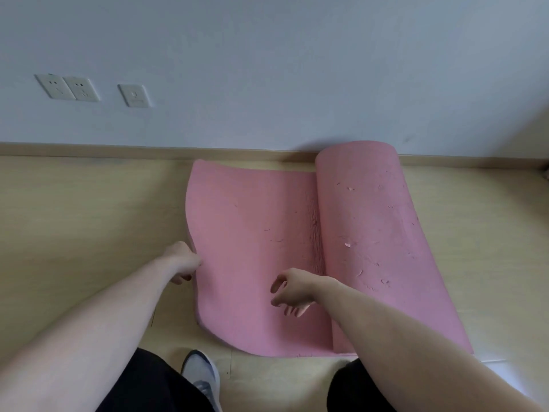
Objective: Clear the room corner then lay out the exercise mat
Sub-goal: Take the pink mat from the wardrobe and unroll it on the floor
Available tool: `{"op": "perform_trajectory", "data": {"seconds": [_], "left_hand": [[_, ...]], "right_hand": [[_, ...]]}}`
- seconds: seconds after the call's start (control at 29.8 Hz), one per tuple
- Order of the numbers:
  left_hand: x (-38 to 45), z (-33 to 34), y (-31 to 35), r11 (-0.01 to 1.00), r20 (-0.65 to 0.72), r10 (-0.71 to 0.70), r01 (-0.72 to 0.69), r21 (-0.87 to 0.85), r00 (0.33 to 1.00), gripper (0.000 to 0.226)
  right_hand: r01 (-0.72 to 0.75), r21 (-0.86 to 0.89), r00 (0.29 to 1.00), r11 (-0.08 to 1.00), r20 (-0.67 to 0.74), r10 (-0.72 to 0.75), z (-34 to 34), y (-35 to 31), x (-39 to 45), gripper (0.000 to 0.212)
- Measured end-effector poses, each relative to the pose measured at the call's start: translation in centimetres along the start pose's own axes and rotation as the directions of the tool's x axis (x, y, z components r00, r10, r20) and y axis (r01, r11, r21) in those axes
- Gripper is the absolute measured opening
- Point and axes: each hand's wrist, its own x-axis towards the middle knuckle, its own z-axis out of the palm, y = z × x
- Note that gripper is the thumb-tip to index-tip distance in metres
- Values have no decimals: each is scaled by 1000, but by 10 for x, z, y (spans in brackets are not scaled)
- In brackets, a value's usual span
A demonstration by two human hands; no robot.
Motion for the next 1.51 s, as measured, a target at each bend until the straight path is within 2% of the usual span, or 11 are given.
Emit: {"op": "perform_trajectory", "data": {"seconds": [0.1, 0.23, 0.37, 0.47, 0.6, 0.94, 1.11, 1.27, 1.34, 1.44, 1.51], "left_hand": [[-1, 3, 0, 990, 35, 1, -6, 144, 999, 22], [-2, 9, 8, 941, 41, 17, -30, 336, 999, 47], [-7, 11, 14, 878, 55, 56, -76, 473, 997, 48], [4, 16, 5, 921, 33, 36, -46, 386, 999, 60], [0, 17, 5, 938, 76, 66, -87, 335, 995, 71], [-48, 34, 56, 927, 122, 275, -297, 230, 954, 65], [-87, 59, 107, 880, 105, 439, -450, 153, 892, 57], [-106, 96, 130, 831, 158, 502, -525, 183, 850, 55], [-103, 104, 135, 807, 194, 507, -542, 234, 840, 58], [-90, 107, 146, 792, 208, 524, -562, 239, 826, 57], [-82, 106, 149, 798, 210, 525, -563, 216, 825, 55]], "right_hand": [[-23, -20, 1000, 1000, -18, 23, -4, 7, 6, 31], [-37, -42, 999, 998, -41, 35, -9, 11, 10, 25], [-45, -54, 997, 998, -65, 41, -13, 13, 9, 22], [-60, -66, 994, 996, -97, 54, -18, 18, 1, 23], [-86, -74, 987, 994, -145, 75, -29, 33, -11, 24], [-160, -3, 957, 987, -248, 154, -49, 91, -53, 23], [-158, 100, 948, 982, -264, 180, -66, 125, -79, 37], [-46, 445, 921, 894, -328, 210, -75, 142, -85, 33], [-4, 508, 919, 861, -337, 203, -77, 141, -78, 34], [11, 494, 915, 869, -356, 191, -81, 147, -62, 36], [-6, 392, 903, 920, -393, 173, -80, 156, -54, 41]]}}
